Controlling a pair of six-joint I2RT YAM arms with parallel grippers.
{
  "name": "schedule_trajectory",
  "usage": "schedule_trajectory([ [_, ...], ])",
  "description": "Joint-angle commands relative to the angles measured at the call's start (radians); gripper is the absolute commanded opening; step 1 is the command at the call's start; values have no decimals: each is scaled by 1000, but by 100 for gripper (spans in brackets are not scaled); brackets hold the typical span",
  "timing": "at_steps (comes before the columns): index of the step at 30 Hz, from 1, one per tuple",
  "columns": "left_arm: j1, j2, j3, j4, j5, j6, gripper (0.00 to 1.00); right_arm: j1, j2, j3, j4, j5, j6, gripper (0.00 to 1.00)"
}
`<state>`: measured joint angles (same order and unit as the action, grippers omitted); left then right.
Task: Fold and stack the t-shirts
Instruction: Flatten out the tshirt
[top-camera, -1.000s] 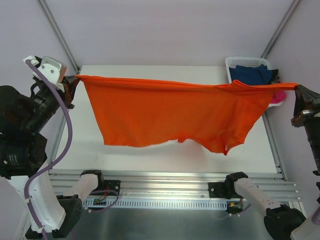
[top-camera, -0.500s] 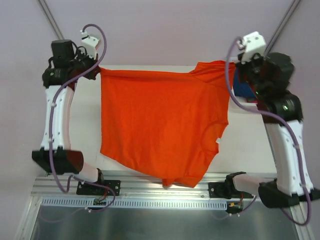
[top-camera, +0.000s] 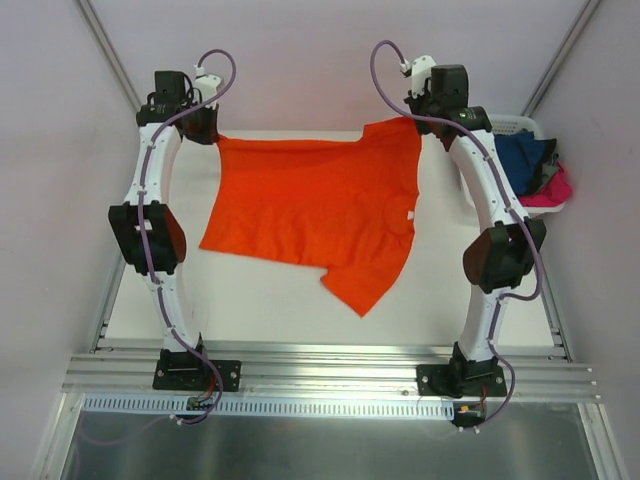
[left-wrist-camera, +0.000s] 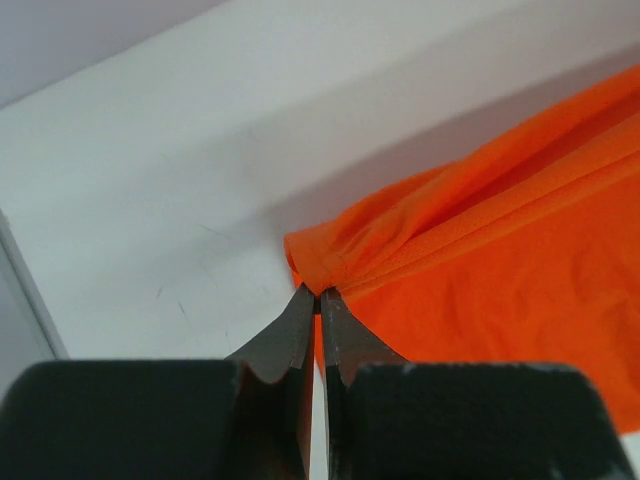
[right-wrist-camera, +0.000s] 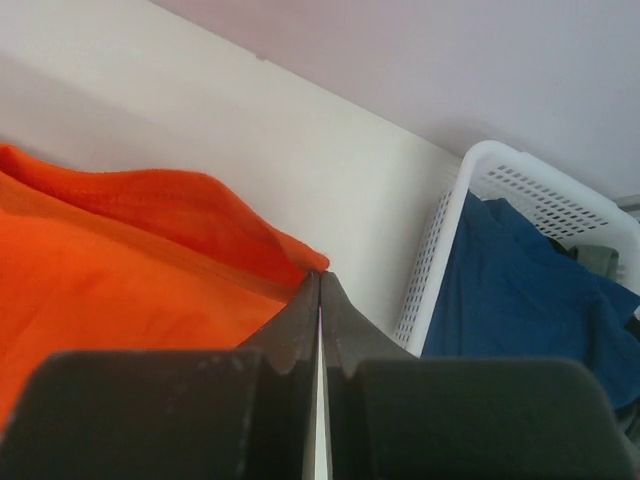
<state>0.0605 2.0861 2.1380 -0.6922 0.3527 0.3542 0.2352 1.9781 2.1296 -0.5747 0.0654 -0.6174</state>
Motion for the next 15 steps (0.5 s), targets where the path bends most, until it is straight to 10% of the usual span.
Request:
schedule_trajectory([
  [1,2,-41,111,31,-15,-8,0,1,-42,113,81,37,2,0],
  [15,-57,-564,-182,39,9,-49,0,52,-671,-253,21,74,-13,1],
])
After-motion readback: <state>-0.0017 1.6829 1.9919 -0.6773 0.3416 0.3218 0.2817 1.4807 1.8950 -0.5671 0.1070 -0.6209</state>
